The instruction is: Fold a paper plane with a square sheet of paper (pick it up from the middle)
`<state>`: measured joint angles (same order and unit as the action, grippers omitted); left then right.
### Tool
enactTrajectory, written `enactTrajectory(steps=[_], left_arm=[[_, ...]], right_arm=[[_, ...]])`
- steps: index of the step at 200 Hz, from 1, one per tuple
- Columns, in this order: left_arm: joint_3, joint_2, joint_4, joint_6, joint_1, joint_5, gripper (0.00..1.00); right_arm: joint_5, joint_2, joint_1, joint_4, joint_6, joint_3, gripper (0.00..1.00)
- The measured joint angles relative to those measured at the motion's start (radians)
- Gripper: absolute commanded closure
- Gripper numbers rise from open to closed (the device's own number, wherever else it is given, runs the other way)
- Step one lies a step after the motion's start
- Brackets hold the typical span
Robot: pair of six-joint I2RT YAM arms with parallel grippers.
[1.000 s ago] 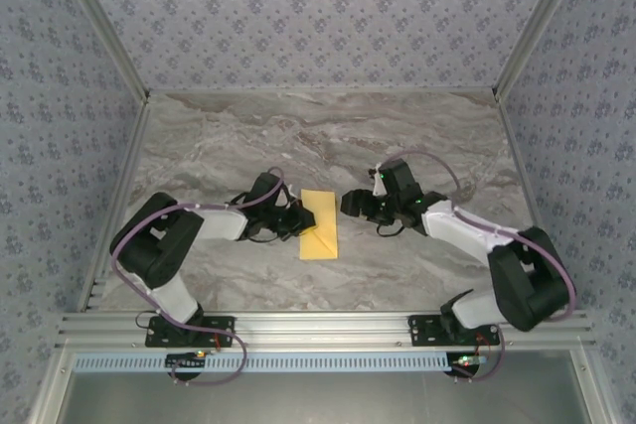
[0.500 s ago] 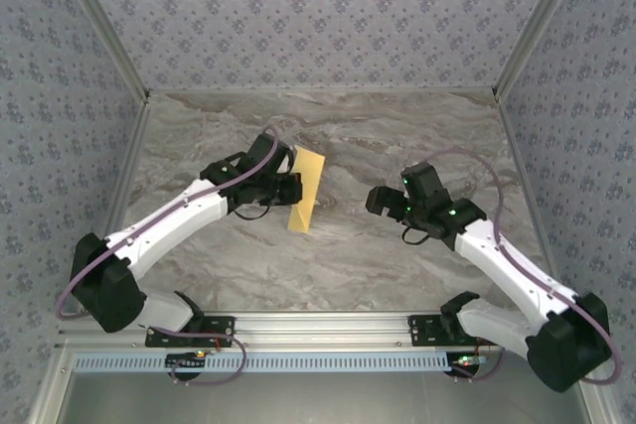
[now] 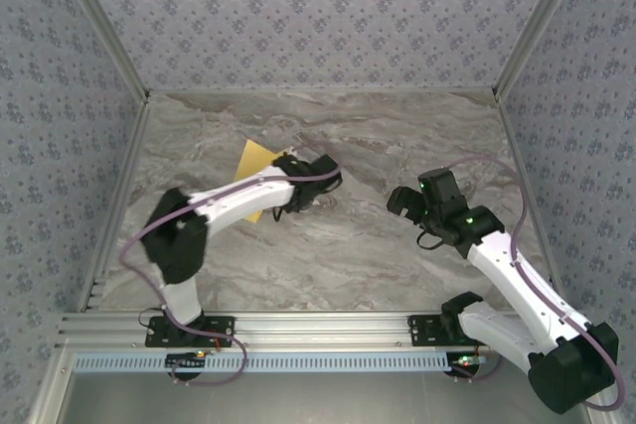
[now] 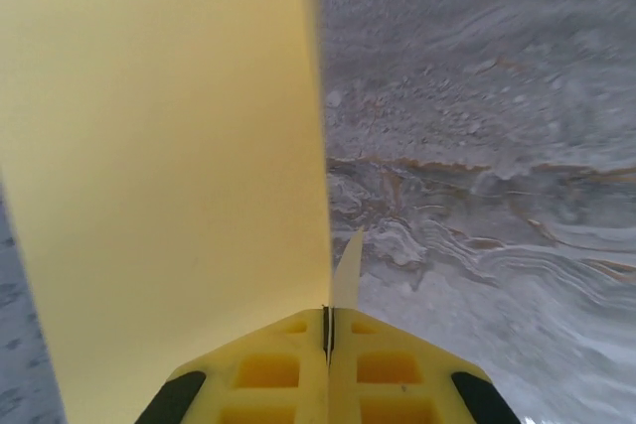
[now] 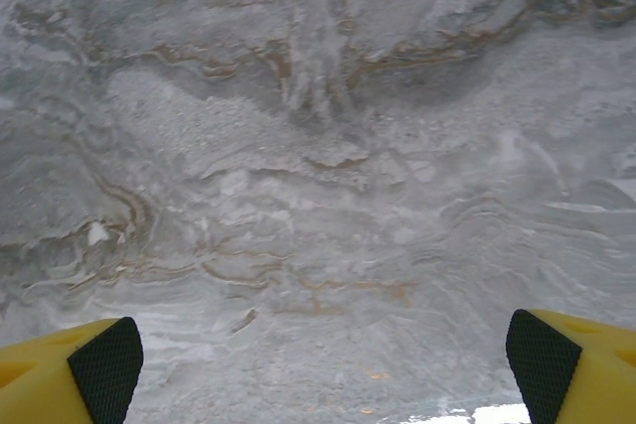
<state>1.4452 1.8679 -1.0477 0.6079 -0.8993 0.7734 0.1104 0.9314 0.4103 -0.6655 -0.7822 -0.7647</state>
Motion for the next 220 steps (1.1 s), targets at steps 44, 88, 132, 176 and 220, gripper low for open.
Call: enactTrajectory(steps=[44, 88, 132, 176, 220], left_arm=[[0.151, 0.276, -0.069, 0.114, -0.054, 0.058, 0.94], [0.203, 0.350, -0.055, 0.150, -0.103, -0.026, 0.91], [0.204, 0.350, 0.030, 0.130, -0.108, -0.178, 0.77], [0.232, 0.325, 0.065, 0.096, -0.101, -0.317, 0.42], [0.226, 0.107, 0.227, 0.070, -0.093, -0.575, 0.19]], right_arm=[[-0.025, 0.000, -0.071, -0.021, 0.028, 0.001, 0.01], [-0.062, 0.000, -0.112, -0.025, 0.068, 0.028, 0.01], [-0.084, 0.000, -0.153, -0.028, 0.068, 0.056, 0.02], [-0.100, 0.000, -0.183, -0.039, 0.068, 0.061, 0.03], [-0.146, 0.014, -0.187, -0.031, 0.081, 0.055, 0.11]])
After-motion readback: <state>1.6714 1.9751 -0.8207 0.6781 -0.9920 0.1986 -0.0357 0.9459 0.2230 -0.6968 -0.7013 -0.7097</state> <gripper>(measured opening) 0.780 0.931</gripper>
